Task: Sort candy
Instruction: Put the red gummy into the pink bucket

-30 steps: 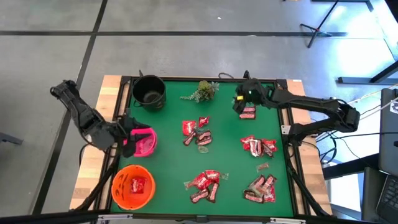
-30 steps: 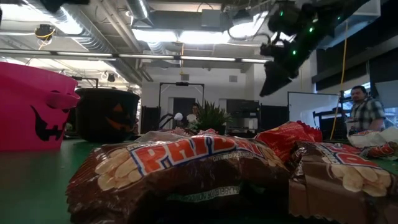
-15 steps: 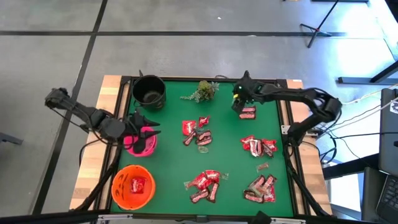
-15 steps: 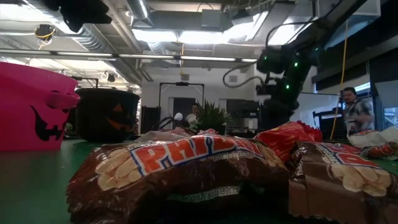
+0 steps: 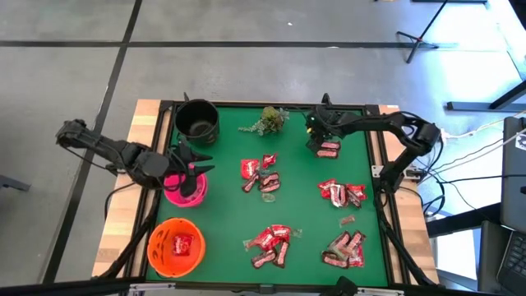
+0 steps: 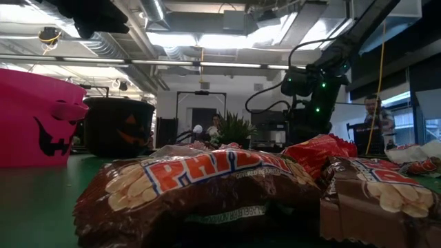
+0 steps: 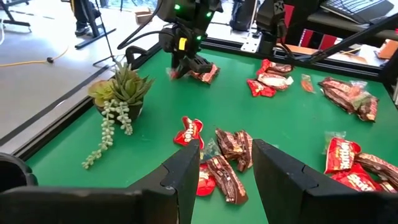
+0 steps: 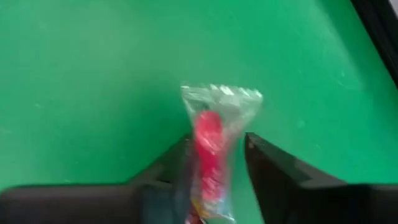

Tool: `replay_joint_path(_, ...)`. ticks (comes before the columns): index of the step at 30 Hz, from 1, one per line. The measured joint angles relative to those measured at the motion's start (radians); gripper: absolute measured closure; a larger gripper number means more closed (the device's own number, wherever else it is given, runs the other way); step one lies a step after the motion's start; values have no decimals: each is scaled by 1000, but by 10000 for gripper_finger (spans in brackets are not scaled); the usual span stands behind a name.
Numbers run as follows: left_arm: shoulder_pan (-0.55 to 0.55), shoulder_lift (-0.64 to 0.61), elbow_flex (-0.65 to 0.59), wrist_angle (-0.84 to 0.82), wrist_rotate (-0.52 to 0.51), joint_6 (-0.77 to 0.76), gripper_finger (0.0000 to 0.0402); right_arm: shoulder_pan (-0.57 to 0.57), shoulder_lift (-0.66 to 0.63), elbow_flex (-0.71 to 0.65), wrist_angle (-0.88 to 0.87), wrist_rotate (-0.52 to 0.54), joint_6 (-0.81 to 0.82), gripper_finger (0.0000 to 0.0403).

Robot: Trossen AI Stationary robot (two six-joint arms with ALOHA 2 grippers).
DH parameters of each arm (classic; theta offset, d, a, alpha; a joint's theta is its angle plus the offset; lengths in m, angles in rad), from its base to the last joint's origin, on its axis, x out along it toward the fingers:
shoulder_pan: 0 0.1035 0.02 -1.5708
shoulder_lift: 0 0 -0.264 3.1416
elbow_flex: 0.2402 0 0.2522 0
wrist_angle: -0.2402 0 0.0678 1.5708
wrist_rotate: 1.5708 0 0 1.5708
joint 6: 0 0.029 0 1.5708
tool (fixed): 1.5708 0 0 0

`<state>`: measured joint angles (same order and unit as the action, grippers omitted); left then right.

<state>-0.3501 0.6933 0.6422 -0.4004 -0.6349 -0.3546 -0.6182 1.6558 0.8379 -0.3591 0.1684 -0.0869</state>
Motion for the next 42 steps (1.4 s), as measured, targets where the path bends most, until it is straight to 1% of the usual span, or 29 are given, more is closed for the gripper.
replay_joint_path(4,15,0,0,0,-2,0,266,0,-6,0,0,-4,-1,371)
replay_joint_path(5,18,0,0,0,-2,0,266,2,-12,0,0,-5,-1,385)
replay_joint_path(6,21,0,0,0,-3,0,266,2,-19,0,0,-7,-1,391)
replay_joint_path(10,28,0,-1,10,-24,20,266,2,-66,0,0,-60,7,375)
replay_joint_path(13,33,0,-1,55,-34,60,266,3,-116,0,-2,-119,27,383)
replay_joint_path(15,38,0,-1,96,-32,93,266,3,-156,0,3,-186,38,394)
replay_joint_path(17,46,1,-1,129,-18,123,264,3,-199,0,18,-271,62,396)
replay_joint_path(20,65,22,-1,172,6,153,247,23,-254,0,79,-397,110,389)
replay_joint_path(22,84,45,-1,199,24,165,232,56,-287,0,133,-439,134,391)
replay_joint_path(26,134,108,-2,283,51,182,203,156,-320,0,284,-501,158,398)
replay_joint_path(30,188,176,-2,396,77,204,185,265,-324,0,461,-501,192,391)
replay_joint_path(34,229,252,-2,554,168,247,181,359,-318,0,612,-449,197,389)
replay_joint_path(38,266,333,-1,679,248,284,180,422,-316,0,714,-400,195,388)
replay_joint_path(42,300,405,-1,765,313,286,179,449,-316,0,752,-365,196,387)
